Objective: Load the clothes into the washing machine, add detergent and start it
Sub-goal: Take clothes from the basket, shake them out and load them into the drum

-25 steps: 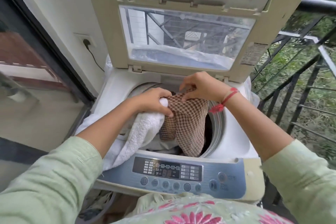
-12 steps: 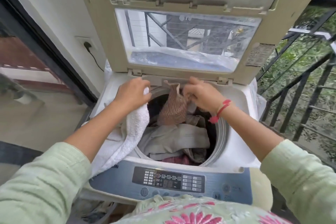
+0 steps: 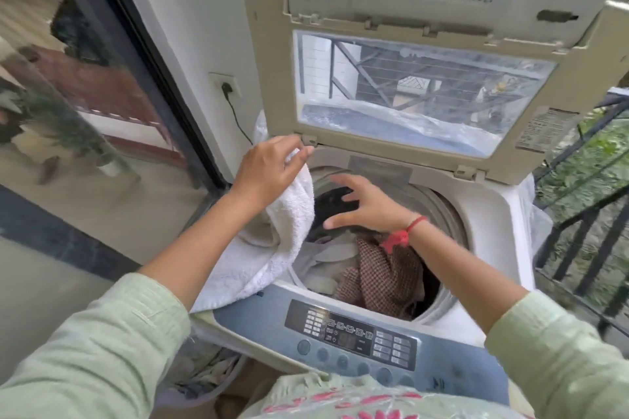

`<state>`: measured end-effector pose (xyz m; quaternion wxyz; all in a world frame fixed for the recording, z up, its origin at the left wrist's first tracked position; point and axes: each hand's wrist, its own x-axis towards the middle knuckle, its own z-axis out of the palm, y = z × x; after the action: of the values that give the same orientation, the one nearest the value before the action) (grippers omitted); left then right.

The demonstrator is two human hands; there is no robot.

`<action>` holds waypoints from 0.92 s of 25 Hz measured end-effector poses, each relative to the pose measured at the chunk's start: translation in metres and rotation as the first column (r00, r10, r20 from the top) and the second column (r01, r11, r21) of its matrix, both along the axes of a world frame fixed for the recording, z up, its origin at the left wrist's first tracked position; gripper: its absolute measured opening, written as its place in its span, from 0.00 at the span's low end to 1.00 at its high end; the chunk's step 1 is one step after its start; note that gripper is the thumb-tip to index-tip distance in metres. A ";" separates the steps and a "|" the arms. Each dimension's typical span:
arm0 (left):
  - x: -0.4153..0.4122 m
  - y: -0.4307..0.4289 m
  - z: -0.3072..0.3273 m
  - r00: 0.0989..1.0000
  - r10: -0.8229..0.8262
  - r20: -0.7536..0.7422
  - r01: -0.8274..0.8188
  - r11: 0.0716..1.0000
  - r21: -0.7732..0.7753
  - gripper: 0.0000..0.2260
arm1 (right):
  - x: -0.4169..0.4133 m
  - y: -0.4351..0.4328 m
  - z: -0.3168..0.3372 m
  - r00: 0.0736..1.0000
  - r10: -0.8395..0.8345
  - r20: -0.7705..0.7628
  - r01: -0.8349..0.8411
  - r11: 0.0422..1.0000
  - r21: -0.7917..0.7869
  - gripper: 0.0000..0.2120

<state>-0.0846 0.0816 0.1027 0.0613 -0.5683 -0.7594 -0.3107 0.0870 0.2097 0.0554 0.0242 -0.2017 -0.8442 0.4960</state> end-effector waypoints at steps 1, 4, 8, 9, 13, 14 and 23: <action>-0.003 -0.008 0.005 1.000 0.017 0.025 -0.018 0.999 0.036 0.18 | -0.014 -0.022 -0.001 0.998 0.024 -0.057 -0.027 0.998 -0.048 0.42; -0.013 -0.036 0.013 0.996 0.071 0.057 -0.076 0.994 0.082 0.17 | -0.049 -0.066 -0.012 0.988 -0.051 -0.147 0.052 0.999 0.000 0.26; -0.037 -0.069 0.023 0.984 0.138 -0.108 -0.153 0.977 -0.145 0.25 | -0.064 -0.058 0.011 0.965 -0.077 -0.250 0.105 0.989 0.101 0.05; -0.043 -0.076 0.028 0.986 0.117 -0.120 -0.142 0.963 -0.229 0.27 | -0.064 -0.053 0.022 0.964 -0.082 -0.253 0.089 0.996 0.016 0.06; -0.044 -0.077 0.055 0.999 -0.053 -0.006 0.049 0.949 -0.312 0.28 | -0.049 -0.026 0.072 0.928 -0.101 -0.360 -0.023 0.946 -0.324 0.07; -0.038 -0.069 0.065 0.998 -0.058 -0.001 0.057 0.974 -0.218 0.27 | -0.041 -0.018 0.087 0.899 -0.118 -0.421 -0.052 0.928 -0.370 0.04; 0.044 0.019 0.101 0.906 -0.299 0.298 0.250 0.949 0.191 0.16 | 0.052 0.012 0.126 0.583 -0.253 -0.772 0.537 0.834 0.132 0.12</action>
<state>-0.0402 0.1002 0.2042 -0.0665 -0.6048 -0.6460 -0.4609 0.1393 0.2222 0.1814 0.5041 -0.1661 -0.7692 0.3559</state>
